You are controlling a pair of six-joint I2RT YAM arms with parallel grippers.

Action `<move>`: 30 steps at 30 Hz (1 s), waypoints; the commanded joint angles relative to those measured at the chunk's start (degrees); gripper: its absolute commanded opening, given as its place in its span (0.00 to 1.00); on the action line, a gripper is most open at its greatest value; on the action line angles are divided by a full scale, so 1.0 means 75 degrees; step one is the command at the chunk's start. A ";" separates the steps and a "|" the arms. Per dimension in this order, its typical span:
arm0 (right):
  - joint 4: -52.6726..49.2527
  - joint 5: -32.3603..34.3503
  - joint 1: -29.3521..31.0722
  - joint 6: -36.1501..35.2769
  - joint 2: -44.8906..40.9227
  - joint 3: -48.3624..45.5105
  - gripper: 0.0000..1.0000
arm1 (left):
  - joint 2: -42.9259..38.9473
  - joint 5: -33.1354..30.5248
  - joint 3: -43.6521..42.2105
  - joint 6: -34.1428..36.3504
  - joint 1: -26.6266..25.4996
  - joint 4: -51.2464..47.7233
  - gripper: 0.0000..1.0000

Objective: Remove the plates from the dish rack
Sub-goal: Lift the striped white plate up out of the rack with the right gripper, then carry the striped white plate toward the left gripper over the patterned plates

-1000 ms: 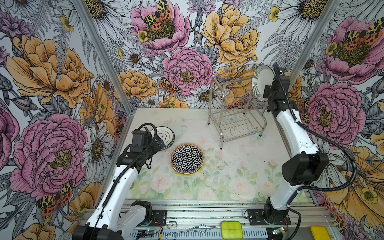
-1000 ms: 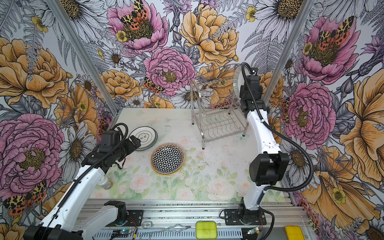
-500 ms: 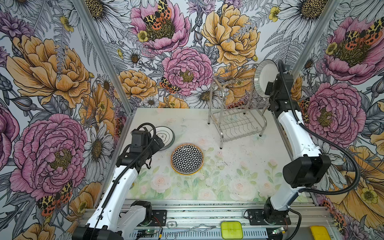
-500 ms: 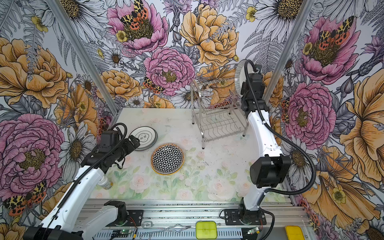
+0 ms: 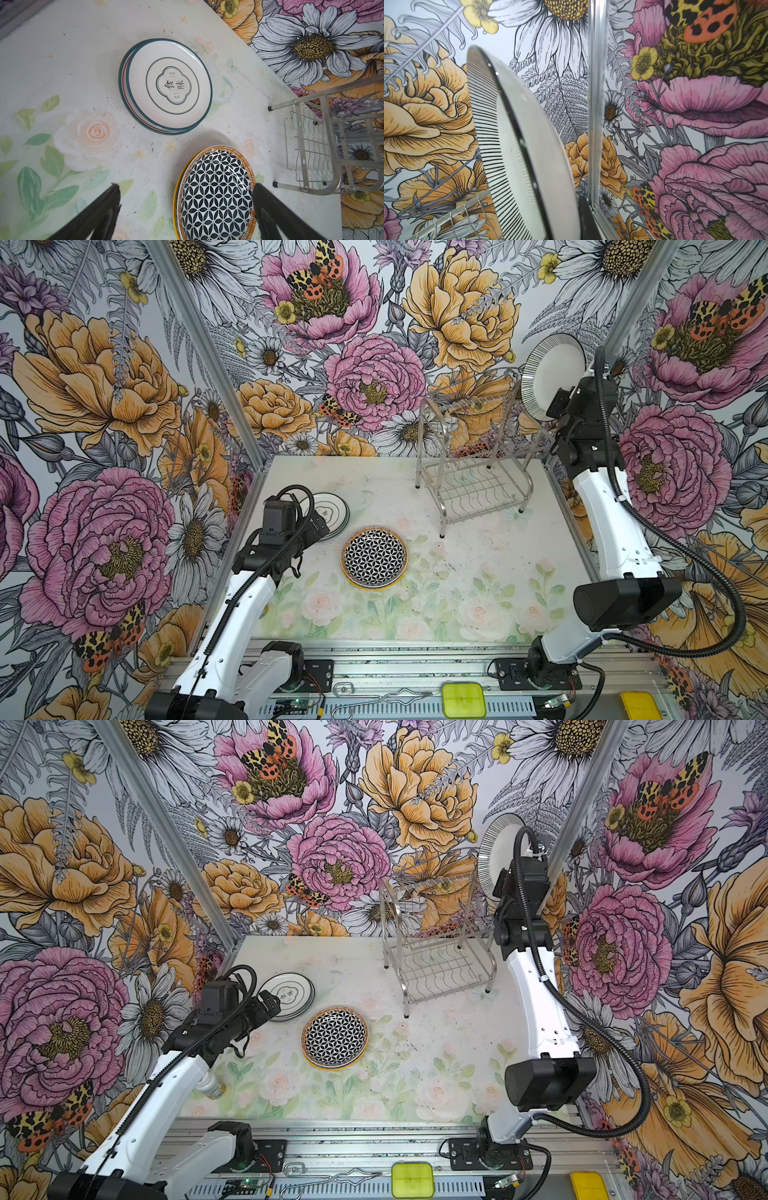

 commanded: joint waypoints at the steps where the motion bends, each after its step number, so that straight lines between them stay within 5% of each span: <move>1: 0.1458 -0.0014 -0.0026 0.0356 -0.0988 0.0082 0.00 | -0.0009 0.0365 -0.0077 0.0379 0.0075 0.0162 0.99; 12: 0.1350 -0.0091 -0.0021 0.0337 -0.3822 -0.2900 0.00 | 0.0412 0.1029 -0.0193 0.0382 0.0043 0.0181 0.99; 19: 0.0502 -0.0260 -0.0027 0.0535 -0.5608 -0.4979 0.00 | 0.0342 0.0745 -0.0287 0.0274 -0.0354 0.0198 0.99; 30: -0.1627 -0.1643 -0.0019 0.1638 -0.7265 -0.6090 0.00 | -0.0298 0.0397 -0.0616 0.0084 -0.0902 0.0427 0.99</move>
